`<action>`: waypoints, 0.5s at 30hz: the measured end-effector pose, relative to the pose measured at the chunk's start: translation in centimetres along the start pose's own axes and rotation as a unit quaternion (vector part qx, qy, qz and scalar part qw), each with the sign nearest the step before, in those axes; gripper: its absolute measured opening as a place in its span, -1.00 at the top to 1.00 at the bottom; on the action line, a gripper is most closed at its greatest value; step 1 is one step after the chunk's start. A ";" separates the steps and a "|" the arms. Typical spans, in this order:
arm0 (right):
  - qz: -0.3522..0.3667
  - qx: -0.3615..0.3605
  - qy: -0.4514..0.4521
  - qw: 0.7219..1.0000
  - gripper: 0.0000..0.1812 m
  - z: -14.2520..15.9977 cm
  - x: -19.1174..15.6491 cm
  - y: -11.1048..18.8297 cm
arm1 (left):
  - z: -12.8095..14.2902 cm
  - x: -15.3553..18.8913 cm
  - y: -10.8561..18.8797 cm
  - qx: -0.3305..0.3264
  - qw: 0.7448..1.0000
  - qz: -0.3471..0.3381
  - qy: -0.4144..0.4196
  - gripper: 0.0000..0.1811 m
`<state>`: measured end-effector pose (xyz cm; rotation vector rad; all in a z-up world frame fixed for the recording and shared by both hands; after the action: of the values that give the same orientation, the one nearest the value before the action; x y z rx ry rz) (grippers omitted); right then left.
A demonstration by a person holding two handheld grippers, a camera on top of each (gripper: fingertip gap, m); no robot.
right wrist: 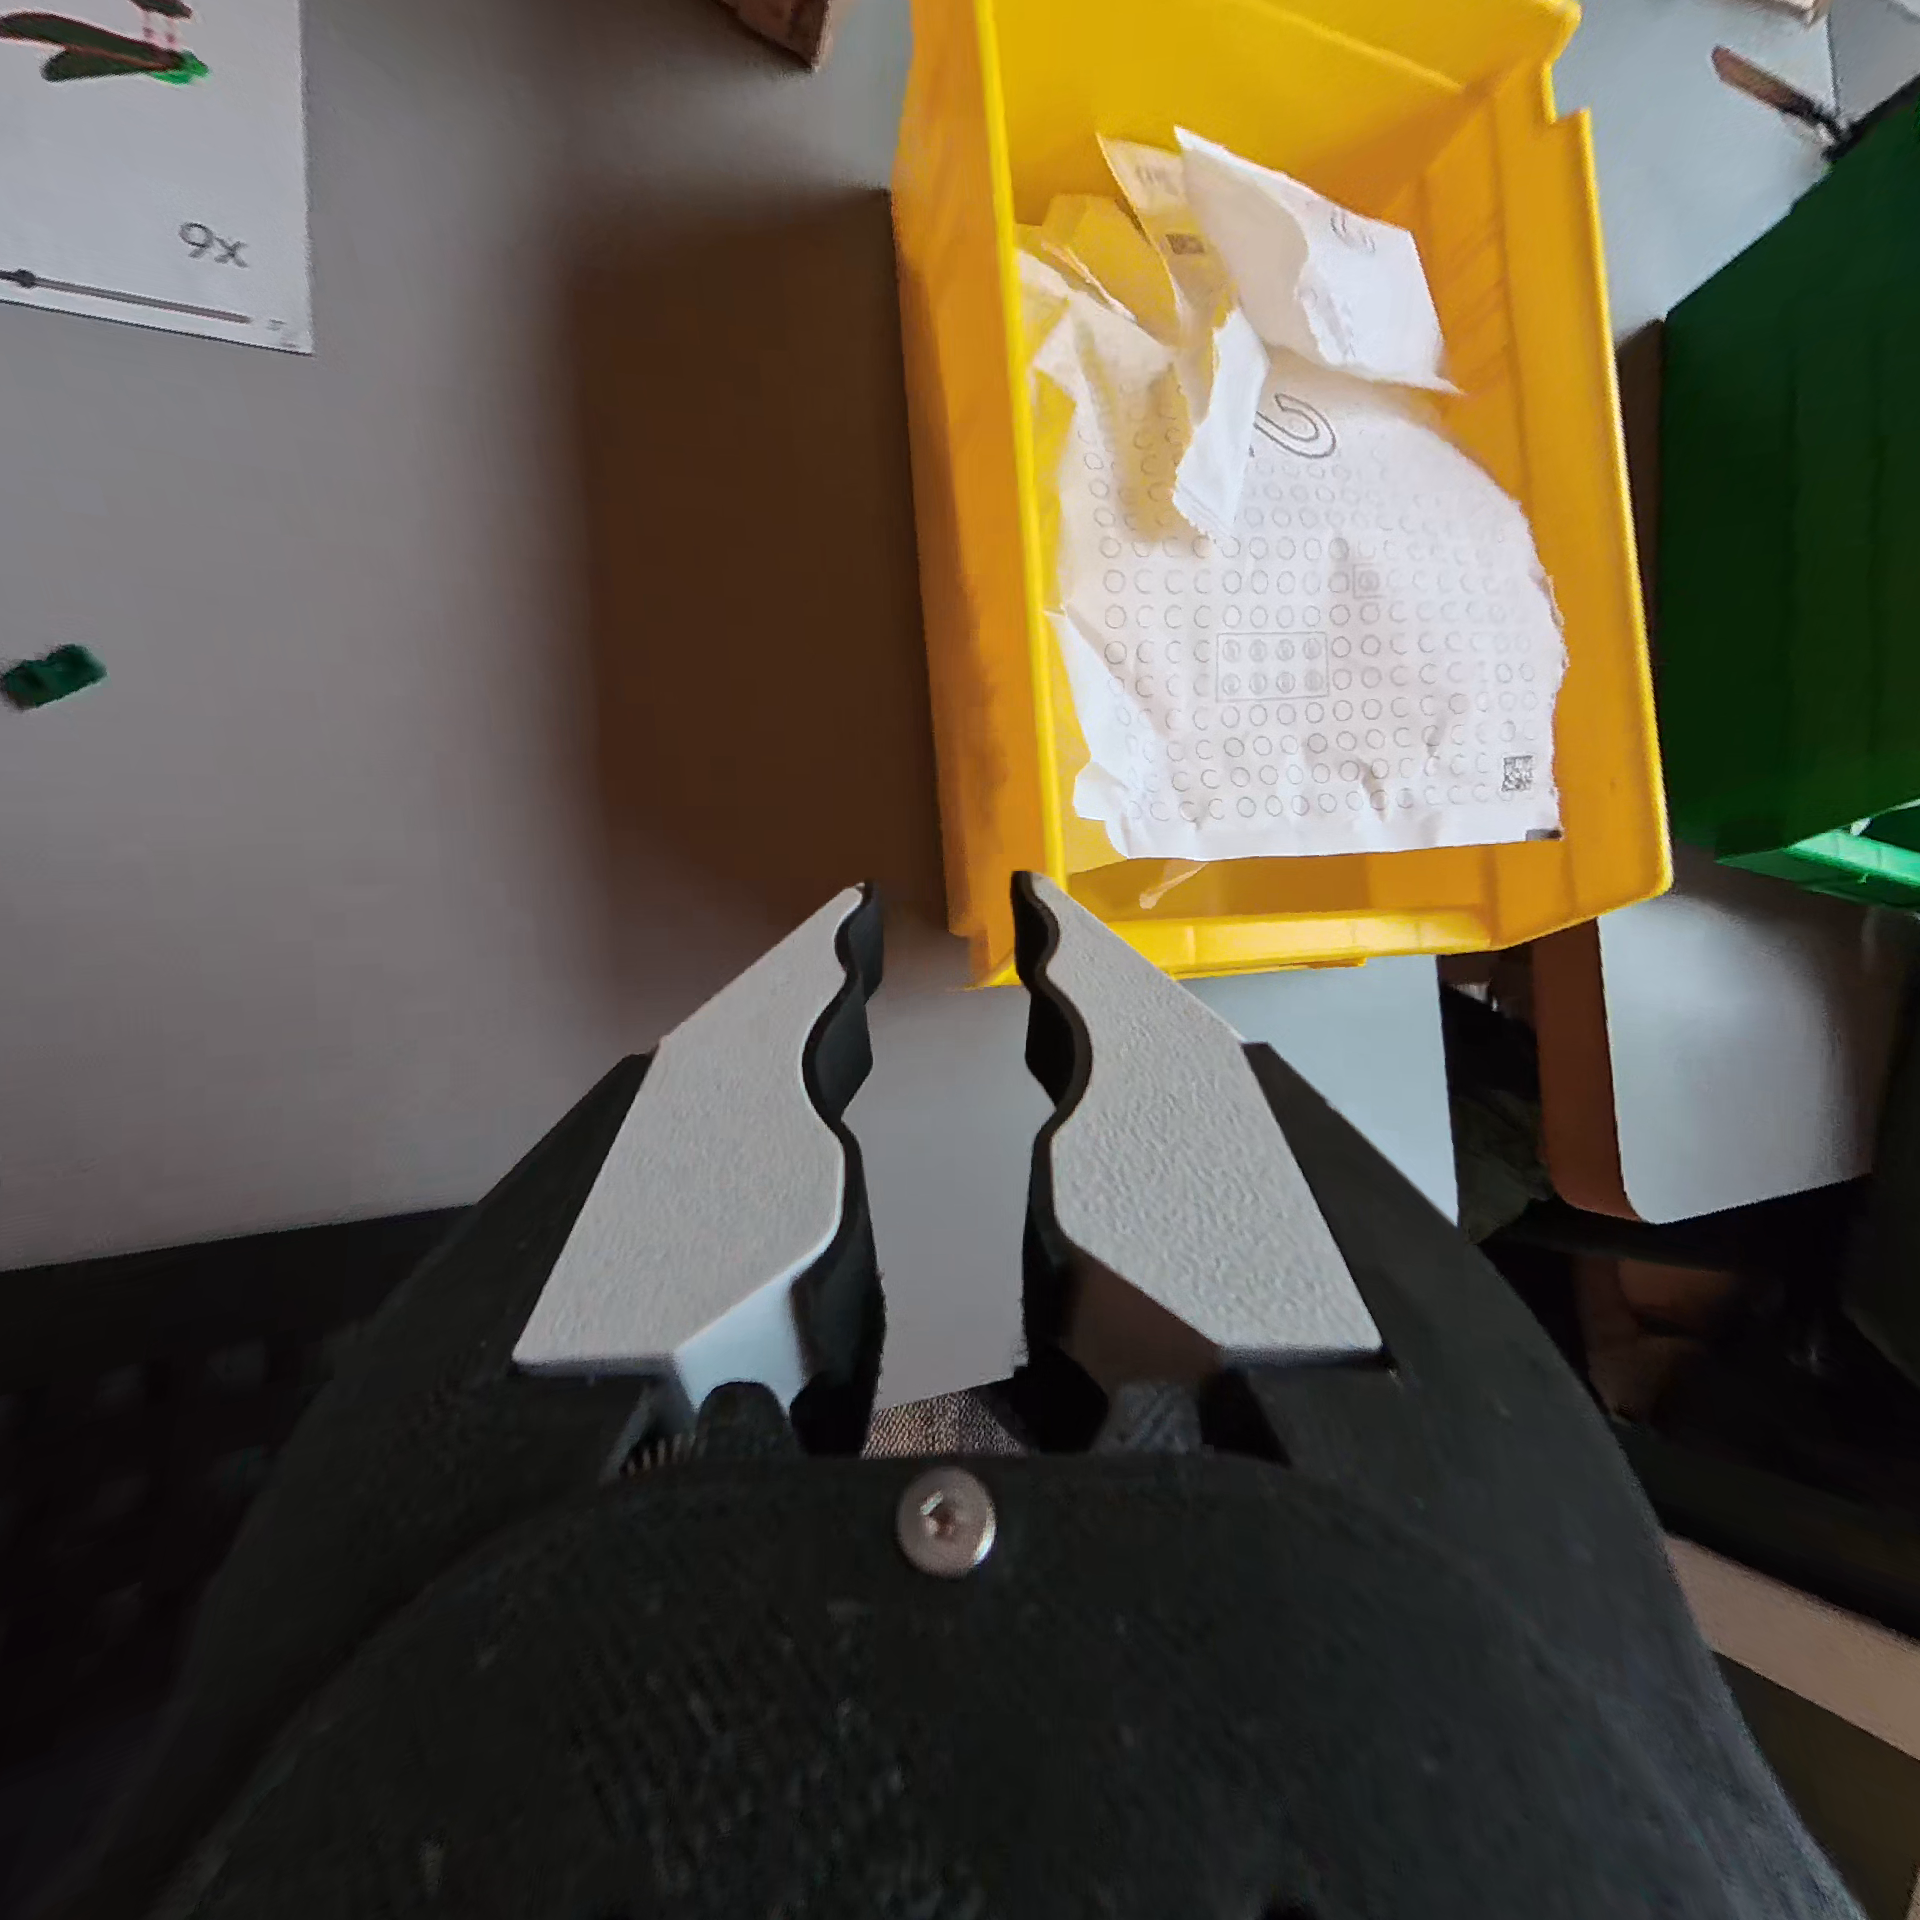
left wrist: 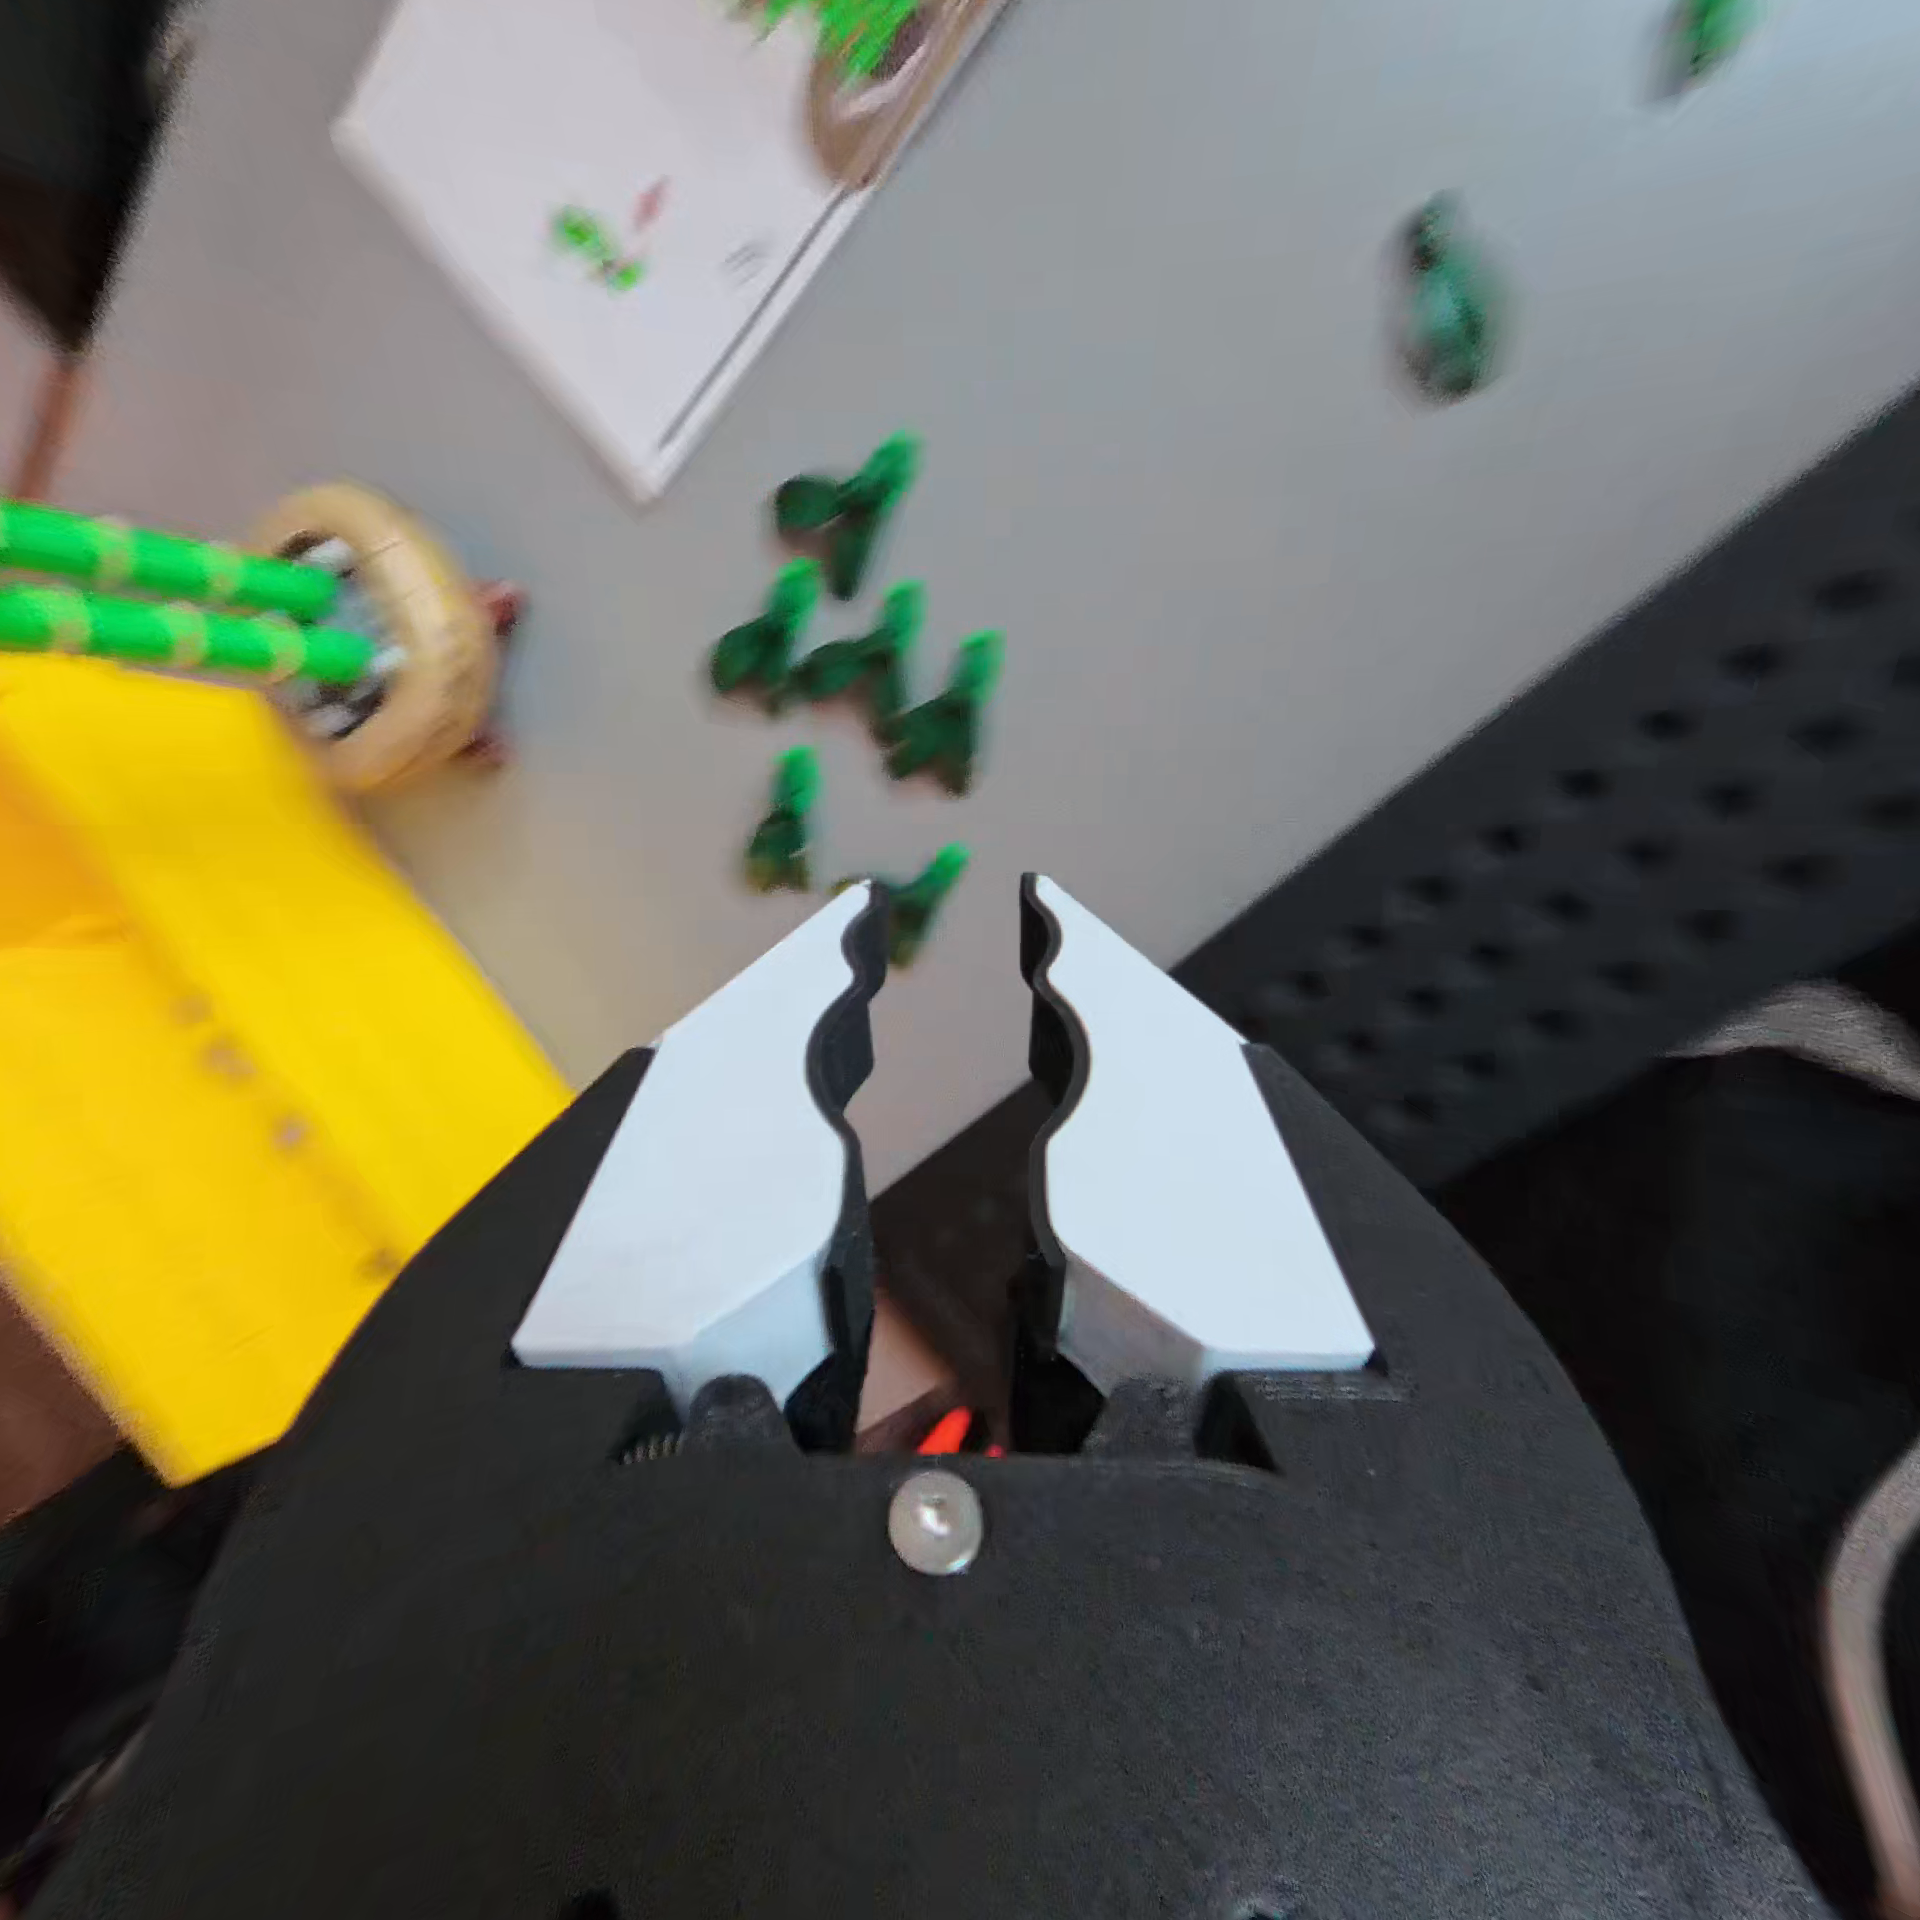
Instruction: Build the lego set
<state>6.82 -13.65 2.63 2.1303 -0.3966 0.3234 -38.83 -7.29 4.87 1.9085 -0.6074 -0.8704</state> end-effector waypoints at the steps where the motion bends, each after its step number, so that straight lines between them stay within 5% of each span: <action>1: -0.008 0.006 0.010 1.000 0.73 -0.2 -0.8 0.5 | 0.4 -0.9 -0.3 -0.019 0.999 -0.039 -0.016 0.71; 5: -0.056 0.007 0.086 0.995 0.71 -0.1 -5.7 2.0 | 1.3 -2.7 -1.1 -0.021 0.990 -0.125 -0.061 0.67; 15: -0.176 0.024 0.317 0.932 0.69 -2.1 -19.6 6.9 | 6.7 -4.3 -1.4 0.013 0.990 -0.093 0.103 0.48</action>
<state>-14.00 -12.44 1.58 1.9590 0.3669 0.7802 -46.71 -7.21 2.82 2.0720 -0.3219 -0.7700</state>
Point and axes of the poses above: each gripper's, where its closed fingertips meet, y back along the fingers, z out of its underside, x = y × z across the jaws, the point moved 10 cm from there along y, back along the fingers, and after that the axes turned 3 degrees about y, right-handed, at the moved point
